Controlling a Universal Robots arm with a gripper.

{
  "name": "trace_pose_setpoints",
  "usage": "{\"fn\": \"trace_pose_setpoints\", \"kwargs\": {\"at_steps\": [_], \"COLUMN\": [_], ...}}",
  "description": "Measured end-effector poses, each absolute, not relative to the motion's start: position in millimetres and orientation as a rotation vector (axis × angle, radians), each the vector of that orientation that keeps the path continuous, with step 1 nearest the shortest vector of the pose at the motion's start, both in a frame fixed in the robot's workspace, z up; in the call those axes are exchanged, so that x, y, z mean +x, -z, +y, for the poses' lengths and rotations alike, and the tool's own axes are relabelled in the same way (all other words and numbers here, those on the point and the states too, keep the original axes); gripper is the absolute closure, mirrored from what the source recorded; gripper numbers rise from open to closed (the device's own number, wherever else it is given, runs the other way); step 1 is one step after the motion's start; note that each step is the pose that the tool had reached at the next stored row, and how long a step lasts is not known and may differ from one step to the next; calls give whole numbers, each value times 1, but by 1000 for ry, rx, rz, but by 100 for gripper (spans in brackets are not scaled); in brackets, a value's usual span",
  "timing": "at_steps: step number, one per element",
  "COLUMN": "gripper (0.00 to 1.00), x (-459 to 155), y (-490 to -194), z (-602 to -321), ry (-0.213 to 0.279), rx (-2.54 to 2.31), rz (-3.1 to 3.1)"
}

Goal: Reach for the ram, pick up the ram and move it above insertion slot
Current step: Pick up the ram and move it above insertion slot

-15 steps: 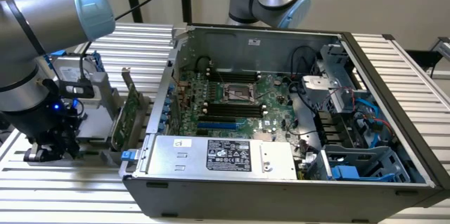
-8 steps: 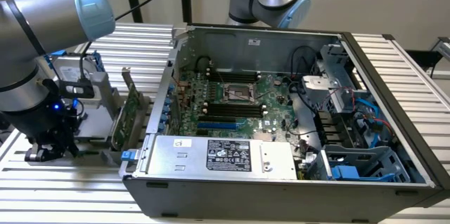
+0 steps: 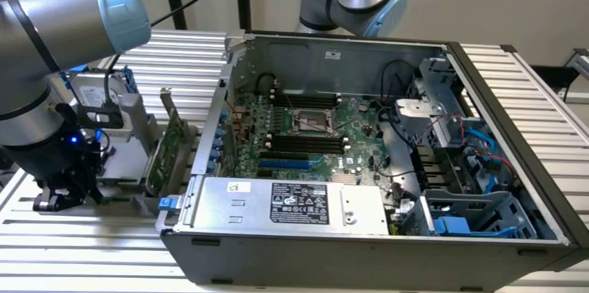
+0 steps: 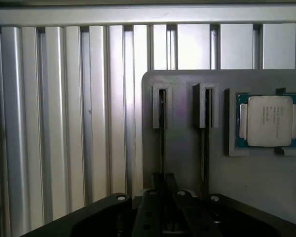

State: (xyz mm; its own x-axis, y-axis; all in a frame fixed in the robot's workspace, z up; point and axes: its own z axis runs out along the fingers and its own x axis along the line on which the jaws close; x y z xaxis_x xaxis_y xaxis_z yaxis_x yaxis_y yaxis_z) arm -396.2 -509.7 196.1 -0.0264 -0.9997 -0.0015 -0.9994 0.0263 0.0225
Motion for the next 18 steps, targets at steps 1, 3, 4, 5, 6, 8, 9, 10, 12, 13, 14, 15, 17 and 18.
{"fn": "trace_pose_setpoints", "kwargs": {"at_steps": [1,3,4,5,6,8,9,10,12,13,14,15,17,18], "gripper": [86,86,86,86,86,86,86,86,86,86,86,86,86,86], "x": [-396,-396,-396,-396,-396,-396,-396,-396,-396,-396,-396,-396,-396,-396], "y": [-196,-196,-196,-196,-196,-196,-196,-196,-196,-197,-197,-197,-198,-199], "z": [-510,-510,-510,-510,-510,-510,-510,-510,-510,-510,-510,-510,-510,-510], "ry": [27,27,27,27,27,26,26,26,26,26,26,26,26,26], "rx": [2182,2188,2193,2200,2208,2223,2231,2240,2245,2245,2245,2245,2245,2245], "rz": [-2239,-2234,-2229,-2222,-2214,-2198,-2190,-2181,-2176,-2176,-2176,-2176,-2175,-2175]}}
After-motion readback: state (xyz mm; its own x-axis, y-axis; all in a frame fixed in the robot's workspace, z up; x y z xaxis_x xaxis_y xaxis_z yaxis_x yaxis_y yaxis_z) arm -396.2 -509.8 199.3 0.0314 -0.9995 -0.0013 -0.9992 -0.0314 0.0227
